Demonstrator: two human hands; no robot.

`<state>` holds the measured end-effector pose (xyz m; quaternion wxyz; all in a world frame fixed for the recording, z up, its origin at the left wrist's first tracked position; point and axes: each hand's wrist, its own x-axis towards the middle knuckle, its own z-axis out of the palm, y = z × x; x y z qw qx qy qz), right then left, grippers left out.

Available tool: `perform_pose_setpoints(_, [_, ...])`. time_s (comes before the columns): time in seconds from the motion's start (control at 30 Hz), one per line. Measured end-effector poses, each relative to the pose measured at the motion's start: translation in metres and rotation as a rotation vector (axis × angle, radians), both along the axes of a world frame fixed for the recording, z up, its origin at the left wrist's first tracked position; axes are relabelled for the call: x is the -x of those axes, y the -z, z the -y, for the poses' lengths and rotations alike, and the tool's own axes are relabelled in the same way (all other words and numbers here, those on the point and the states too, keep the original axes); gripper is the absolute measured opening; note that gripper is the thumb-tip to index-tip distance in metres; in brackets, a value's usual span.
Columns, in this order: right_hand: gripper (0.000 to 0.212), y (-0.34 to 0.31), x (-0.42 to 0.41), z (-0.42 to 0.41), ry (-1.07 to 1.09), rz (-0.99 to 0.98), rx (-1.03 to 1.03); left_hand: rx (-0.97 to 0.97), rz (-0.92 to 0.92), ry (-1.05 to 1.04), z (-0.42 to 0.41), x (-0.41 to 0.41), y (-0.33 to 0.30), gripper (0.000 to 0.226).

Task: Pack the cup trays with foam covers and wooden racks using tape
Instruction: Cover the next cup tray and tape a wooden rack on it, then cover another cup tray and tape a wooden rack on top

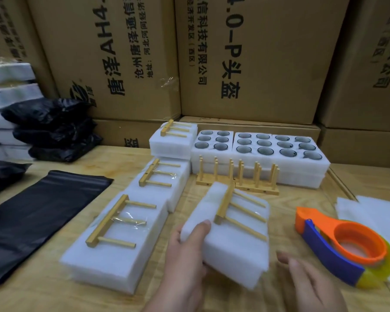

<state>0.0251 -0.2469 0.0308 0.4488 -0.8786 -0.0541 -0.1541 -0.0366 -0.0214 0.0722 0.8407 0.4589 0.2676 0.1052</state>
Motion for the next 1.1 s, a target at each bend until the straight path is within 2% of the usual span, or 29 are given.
perform_pose_setpoints(0.03, [0.017, 0.008, 0.007, 0.011, -0.129, -0.046, 0.005, -0.006, 0.025, -0.022, -0.007, -0.002, -0.005, 0.033])
perform_pose_setpoints(0.07, [0.026, 0.023, 0.019, 0.000, -0.181, -0.039, 0.172, -0.006, 0.050, -0.043, -0.014, -0.003, -0.012, 0.033])
perform_pose_setpoints(0.1, [0.043, 0.022, 0.017, -0.008, -0.313, -0.162, 0.257, 0.003, 0.074, -0.063, -0.024, -0.006, -0.018, 0.035])
perform_pose_setpoints(0.13, [0.056, 0.012, 0.011, -0.021, -0.316, -0.259, 0.224, 0.017, 0.092, -0.094, -0.036, -0.010, -0.026, 0.037])
perform_pose_setpoints(0.2, [0.064, 0.009, 0.005, -0.021, -0.295, -0.341, 0.349, 0.040, 0.121, -0.162, -0.060, -0.019, -0.042, 0.041])
perform_pose_setpoints(0.3, [0.063, 0.025, 0.024, -0.009, -0.276, -0.194, 0.517, 0.045, 0.147, -0.213, -0.098, -0.035, -0.060, 0.030])
perform_pose_setpoints(0.37, [0.061, 0.020, 0.020, -0.013, -0.294, -0.216, 0.536, 0.071, 0.149, -0.239, -0.121, -0.045, -0.064, 0.025])
perform_pose_setpoints(0.43, [0.060, 0.009, 0.011, -0.017, -0.333, -0.329, 0.492, 0.084, 0.142, -0.265, -0.141, -0.055, -0.064, 0.028])
perform_pose_setpoints(0.47, [0.059, 0.010, 0.011, -0.018, -0.357, -0.303, 0.523, 0.089, 0.133, -0.276, -0.149, -0.060, -0.062, 0.032])
perform_pose_setpoints(0.53, [0.058, 0.016, 0.023, -0.009, -0.297, -0.109, 0.668, 0.103, 0.118, -0.293, -0.164, -0.070, -0.059, 0.038])
perform_pose_setpoints(0.6, [0.058, 0.019, 0.024, -0.012, -0.274, -0.086, 0.721, 0.103, 0.108, -0.307, -0.175, -0.079, -0.054, 0.043])
perform_pose_setpoints(0.7, [0.058, 0.015, 0.025, -0.013, -0.259, -0.145, 0.678, 0.046, 0.081, -0.313, -0.185, -0.089, -0.047, 0.052])
perform_pose_setpoints(0.83, [0.056, 0.015, 0.030, -0.018, -0.237, -0.085, 0.667, 0.031, 0.048, -0.321, -0.188, -0.097, -0.043, 0.065])
perform_pose_setpoints(0.93, [0.058, 0.016, 0.029, -0.017, -0.225, -0.014, 0.534, 0.066, 0.043, -0.347, -0.189, -0.101, -0.042, 0.063])
perform_pose_setpoints(1.0, [0.054, 0.022, 0.032, -0.015, -0.305, -0.034, 0.518, 0.073, 0.044, -0.359, -0.190, -0.104, -0.043, 0.066])
perform_pose_setpoints(1.03, [0.050, 0.022, 0.033, -0.014, -0.367, 0.047, 0.550, 0.076, 0.045, -0.363, -0.191, -0.105, -0.043, 0.068])
perform_pose_setpoints(1.07, [0.045, 0.013, 0.035, -0.014, -0.360, 0.020, 0.597, 0.076, 0.044, -0.365, -0.191, -0.107, -0.044, 0.069])
perform_pose_setpoints(1.1, [0.042, 0.015, 0.040, -0.013, -0.295, 0.025, 0.547, 0.069, 0.038, -0.364, -0.191, -0.108, -0.044, 0.071])
